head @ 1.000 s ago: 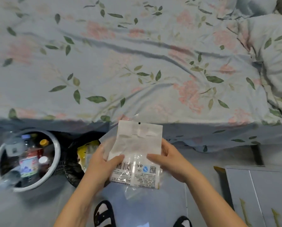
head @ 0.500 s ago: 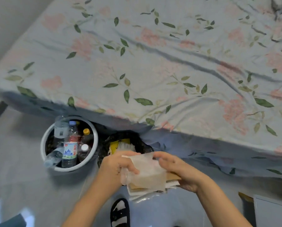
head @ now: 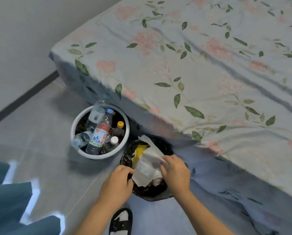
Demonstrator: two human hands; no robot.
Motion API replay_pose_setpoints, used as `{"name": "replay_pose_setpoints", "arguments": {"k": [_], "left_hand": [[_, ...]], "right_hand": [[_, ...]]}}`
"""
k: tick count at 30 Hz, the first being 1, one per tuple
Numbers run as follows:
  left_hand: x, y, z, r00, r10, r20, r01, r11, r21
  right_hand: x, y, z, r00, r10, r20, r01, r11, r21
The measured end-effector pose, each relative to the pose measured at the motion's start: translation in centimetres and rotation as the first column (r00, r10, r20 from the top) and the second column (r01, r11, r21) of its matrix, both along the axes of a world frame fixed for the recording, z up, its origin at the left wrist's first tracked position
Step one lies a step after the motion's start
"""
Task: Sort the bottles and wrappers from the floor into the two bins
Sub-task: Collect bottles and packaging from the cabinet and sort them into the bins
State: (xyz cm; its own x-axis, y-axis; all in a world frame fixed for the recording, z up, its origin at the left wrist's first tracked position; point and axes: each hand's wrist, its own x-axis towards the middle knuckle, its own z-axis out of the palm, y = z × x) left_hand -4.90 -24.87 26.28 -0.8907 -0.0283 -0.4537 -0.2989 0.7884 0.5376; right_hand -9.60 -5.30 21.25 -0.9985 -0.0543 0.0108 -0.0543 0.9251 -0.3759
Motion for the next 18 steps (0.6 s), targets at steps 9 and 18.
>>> {"name": "replay_pose_setpoints", "arguments": {"k": [9, 18], "left_hand": [[-1.8, -2.2, -6.4, 0.993, 0.111, -0.04, -0.114, 0.992, -0.062], [-2.3, -2.5, -11.2, 0.997, -0.079, 0.007, 0.079, 0.984, -0.157]], "right_hand": [[-1.3, -4.3, -12.3, 0.861, 0.49, 0.134, -0.491, 0.737, 0.465], [1.4, -5.8, -19.1, 0.837, 0.291, 0.464, -0.438, 0.863, 0.25]]}}
